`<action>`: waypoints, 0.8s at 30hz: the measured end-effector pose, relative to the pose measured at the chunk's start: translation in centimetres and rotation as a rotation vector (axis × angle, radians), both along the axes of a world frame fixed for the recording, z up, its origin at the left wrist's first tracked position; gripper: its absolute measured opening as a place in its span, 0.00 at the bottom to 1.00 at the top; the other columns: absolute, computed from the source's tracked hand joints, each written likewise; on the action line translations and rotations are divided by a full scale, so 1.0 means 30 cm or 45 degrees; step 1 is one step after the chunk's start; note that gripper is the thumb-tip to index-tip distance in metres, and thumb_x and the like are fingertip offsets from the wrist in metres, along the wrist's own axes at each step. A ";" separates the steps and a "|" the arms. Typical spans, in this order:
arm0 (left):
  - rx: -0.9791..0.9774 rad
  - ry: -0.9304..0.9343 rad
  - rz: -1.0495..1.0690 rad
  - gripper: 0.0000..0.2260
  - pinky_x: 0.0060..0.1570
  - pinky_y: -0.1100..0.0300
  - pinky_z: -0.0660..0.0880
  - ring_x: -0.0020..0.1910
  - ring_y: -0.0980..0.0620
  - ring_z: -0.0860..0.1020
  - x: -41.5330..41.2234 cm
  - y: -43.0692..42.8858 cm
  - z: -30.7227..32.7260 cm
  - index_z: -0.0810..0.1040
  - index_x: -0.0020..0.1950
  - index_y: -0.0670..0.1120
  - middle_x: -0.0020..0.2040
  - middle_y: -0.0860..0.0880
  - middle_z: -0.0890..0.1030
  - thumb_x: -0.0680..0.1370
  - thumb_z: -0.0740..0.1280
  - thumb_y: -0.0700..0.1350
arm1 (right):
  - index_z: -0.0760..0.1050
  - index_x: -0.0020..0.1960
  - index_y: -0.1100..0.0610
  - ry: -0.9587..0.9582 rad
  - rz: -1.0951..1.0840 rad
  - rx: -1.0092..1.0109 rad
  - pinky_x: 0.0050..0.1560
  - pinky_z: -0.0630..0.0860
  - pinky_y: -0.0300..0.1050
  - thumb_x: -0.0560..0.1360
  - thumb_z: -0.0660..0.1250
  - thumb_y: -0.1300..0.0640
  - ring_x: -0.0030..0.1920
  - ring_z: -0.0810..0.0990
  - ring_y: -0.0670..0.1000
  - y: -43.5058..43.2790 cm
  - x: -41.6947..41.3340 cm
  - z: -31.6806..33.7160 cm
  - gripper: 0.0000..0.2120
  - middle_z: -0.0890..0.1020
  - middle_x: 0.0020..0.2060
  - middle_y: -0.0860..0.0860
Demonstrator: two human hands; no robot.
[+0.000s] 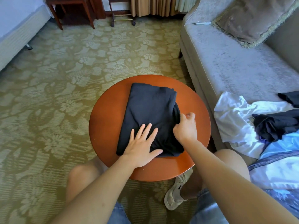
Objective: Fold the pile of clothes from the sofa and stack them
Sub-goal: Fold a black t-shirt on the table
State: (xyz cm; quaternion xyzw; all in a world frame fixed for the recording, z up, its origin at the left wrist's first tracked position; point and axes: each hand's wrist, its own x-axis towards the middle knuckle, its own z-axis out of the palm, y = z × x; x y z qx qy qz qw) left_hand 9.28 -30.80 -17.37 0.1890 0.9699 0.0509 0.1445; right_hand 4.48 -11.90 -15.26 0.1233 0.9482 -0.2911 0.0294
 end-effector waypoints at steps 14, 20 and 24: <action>0.035 0.043 0.785 0.37 0.74 0.41 0.49 0.78 0.44 0.48 -0.162 -0.359 0.072 0.49 0.80 0.53 0.80 0.48 0.50 0.77 0.62 0.63 | 0.79 0.53 0.53 0.232 0.411 0.567 0.58 0.65 0.54 0.80 0.56 0.45 0.57 0.73 0.57 -0.062 -0.104 0.026 0.16 0.80 0.52 0.52; 0.574 0.055 1.267 0.32 0.68 0.44 0.62 0.73 0.39 0.60 -0.247 -0.200 0.115 0.52 0.79 0.49 0.75 0.42 0.62 0.80 0.59 0.58 | 0.47 0.78 0.55 -0.192 -0.228 0.072 0.73 0.52 0.59 0.78 0.62 0.41 0.76 0.51 0.60 -0.026 -0.170 0.022 0.38 0.52 0.77 0.58; 0.412 0.099 1.264 0.39 0.67 0.42 0.61 0.72 0.41 0.61 -0.326 -0.154 0.093 0.52 0.79 0.50 0.74 0.43 0.62 0.75 0.60 0.68 | 0.44 0.79 0.54 -0.097 -0.463 -0.154 0.73 0.55 0.59 0.77 0.64 0.45 0.77 0.49 0.60 -0.006 -0.097 0.016 0.40 0.49 0.78 0.57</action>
